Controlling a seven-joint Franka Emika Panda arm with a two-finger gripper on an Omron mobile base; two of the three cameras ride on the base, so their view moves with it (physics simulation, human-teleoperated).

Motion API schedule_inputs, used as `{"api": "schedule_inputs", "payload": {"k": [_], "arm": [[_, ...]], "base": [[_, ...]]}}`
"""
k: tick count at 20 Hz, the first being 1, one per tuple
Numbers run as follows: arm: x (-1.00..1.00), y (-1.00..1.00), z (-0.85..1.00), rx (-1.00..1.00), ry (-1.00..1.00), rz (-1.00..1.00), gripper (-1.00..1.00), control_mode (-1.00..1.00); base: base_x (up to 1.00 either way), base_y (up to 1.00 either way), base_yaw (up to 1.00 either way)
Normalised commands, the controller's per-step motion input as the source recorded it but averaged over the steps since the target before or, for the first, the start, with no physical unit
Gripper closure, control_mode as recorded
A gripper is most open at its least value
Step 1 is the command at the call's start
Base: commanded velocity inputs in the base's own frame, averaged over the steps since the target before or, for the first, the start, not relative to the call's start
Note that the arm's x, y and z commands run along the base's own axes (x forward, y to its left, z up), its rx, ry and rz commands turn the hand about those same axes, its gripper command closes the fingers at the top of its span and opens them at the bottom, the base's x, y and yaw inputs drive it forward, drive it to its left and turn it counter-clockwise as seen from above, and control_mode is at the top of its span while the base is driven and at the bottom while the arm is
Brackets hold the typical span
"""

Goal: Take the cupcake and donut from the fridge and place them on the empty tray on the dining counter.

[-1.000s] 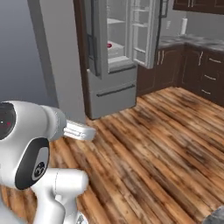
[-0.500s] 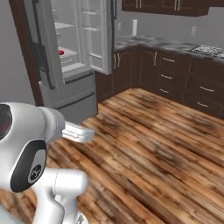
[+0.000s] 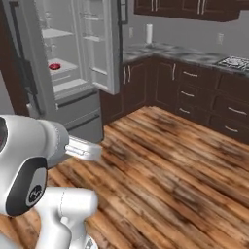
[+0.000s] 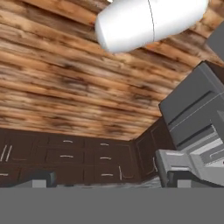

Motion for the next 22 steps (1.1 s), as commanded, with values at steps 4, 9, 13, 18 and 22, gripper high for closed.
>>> {"api": "schedule_inputs", "payload": {"k": [4,9,13,18,22], "arm": [[0.00,0.00,0.00,0.00,0.00,0.00,-1.00,1.00],[0.00,0.00,0.00,0.00,0.00,0.00,-1.00,1.00],[0.00,0.00,0.00,0.00,0.00,0.00,-1.00,1.00],[0.00,0.00,0.00,0.00,0.00,0.00,-1.00,1.00],[0.00,0.00,0.00,0.00,0.00,0.00,-1.00,1.00]], "base": [[1.00,0.00,0.18],[1.00,0.00,0.29],[1.00,0.00,0.37],[1.00,0.00,0.42],[0.90,-0.13,0.40]]}}
